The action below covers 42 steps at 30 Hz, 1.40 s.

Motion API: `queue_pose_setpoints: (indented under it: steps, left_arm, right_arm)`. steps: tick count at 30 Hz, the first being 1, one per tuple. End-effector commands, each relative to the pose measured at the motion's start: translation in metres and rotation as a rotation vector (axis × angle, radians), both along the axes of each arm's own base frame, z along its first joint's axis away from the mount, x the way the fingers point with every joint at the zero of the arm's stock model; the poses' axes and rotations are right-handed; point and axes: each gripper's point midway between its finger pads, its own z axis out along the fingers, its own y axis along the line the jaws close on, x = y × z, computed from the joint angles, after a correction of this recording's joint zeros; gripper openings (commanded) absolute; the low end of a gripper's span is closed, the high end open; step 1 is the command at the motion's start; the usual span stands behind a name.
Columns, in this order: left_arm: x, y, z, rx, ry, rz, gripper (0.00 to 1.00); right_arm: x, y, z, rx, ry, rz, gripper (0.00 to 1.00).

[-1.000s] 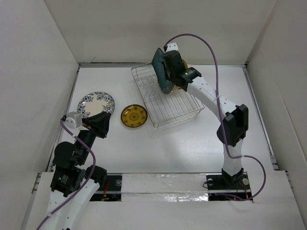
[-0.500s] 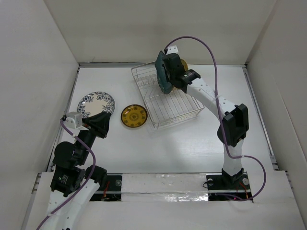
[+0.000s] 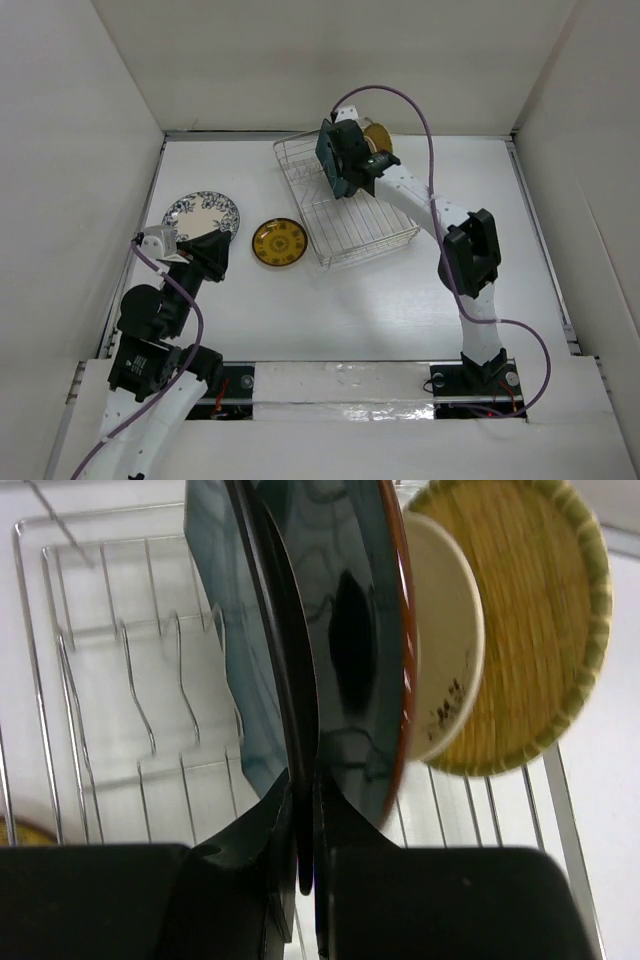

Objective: Load the plates into the dish rack

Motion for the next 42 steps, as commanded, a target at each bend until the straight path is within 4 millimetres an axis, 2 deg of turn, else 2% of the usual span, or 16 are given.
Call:
queue_pose_setpoints:
  steps: [1, 5, 8, 12, 19, 20, 21, 24, 25, 26, 27, 28, 29, 31, 36, 42]
  left_arm:
    - [0.009, 0.005, 0.004, -0.015, 0.018, 0.047, 0.21]
    - [0.02, 0.004, -0.011, -0.006, 0.09, 0.065, 0.21]
    - [0.025, 0.005, -0.015, -0.006, 0.115, 0.081, 0.21]
    - [0.034, 0.007, -0.023, -0.013, 0.169, 0.118, 0.21]
    - [0.056, -0.001, -0.057, -0.03, 0.343, 0.145, 0.2]
    - [0.06, -0.004, -0.063, -0.033, 0.369, 0.14, 0.19]
    - [0.062, -0.007, -0.065, -0.055, 0.383, 0.138, 0.11]
    - [0.07, -0.013, -0.077, -0.115, 0.416, 0.138, 0.0]
    - [0.073, -0.016, -0.077, -0.142, 0.406, 0.134, 0.0]
    - [0.076, -0.019, -0.092, -0.151, 0.439, 0.132, 0.0]
    - [0.078, -0.022, -0.099, -0.167, 0.452, 0.13, 0.0]
    - [0.083, -0.025, -0.102, -0.196, 0.453, 0.129, 0.0]
    - [0.088, -0.025, -0.125, -0.185, 0.511, 0.155, 0.0]
    - [0.098, -0.025, -0.137, -0.216, 0.532, 0.189, 0.08]
    - [0.116, -0.024, -0.193, -0.183, 0.648, 0.265, 0.44]
    - [0.132, -0.008, -0.229, -0.134, 0.705, 0.407, 0.49]
  right_arm:
    - [0.016, 0.013, 0.05, 0.064, -0.154, -0.04, 0.0]
    - [0.014, 0.018, 0.051, 0.068, -0.156, -0.032, 0.04]
    - [0.008, 0.023, 0.064, 0.097, -0.18, -0.015, 0.26]
    - [-0.004, 0.019, 0.106, 0.173, -0.252, 0.01, 0.5]
    - [-0.049, 0.013, 0.155, 0.28, -0.356, 0.089, 0.6]
    - [-0.064, 0.002, 0.181, 0.325, -0.407, 0.094, 0.6]
    - [-0.074, 0.004, 0.168, 0.339, -0.411, 0.11, 0.59]
    - [-0.118, -0.001, 0.207, 0.554, -0.513, 0.17, 0.0]
    - [-0.133, 0.008, 0.171, 0.614, -0.443, 0.216, 0.0]
    - [-0.144, 0.008, 0.169, 0.673, -0.452, 0.246, 0.0]
    - [-0.166, 0.006, 0.196, 0.785, -0.531, 0.296, 0.0]
    - [-0.18, 0.013, 0.189, 0.84, -0.513, 0.327, 0.0]
    - [-0.185, 0.014, 0.164, 0.849, -0.485, 0.317, 0.0]
    - [-0.198, 0.02, 0.167, 0.898, -0.479, 0.341, 0.0]
    - [-0.209, 0.023, 0.128, 0.815, -0.374, 0.356, 0.08]
    - [-0.228, 0.006, 0.105, 0.799, -0.346, 0.374, 0.2]
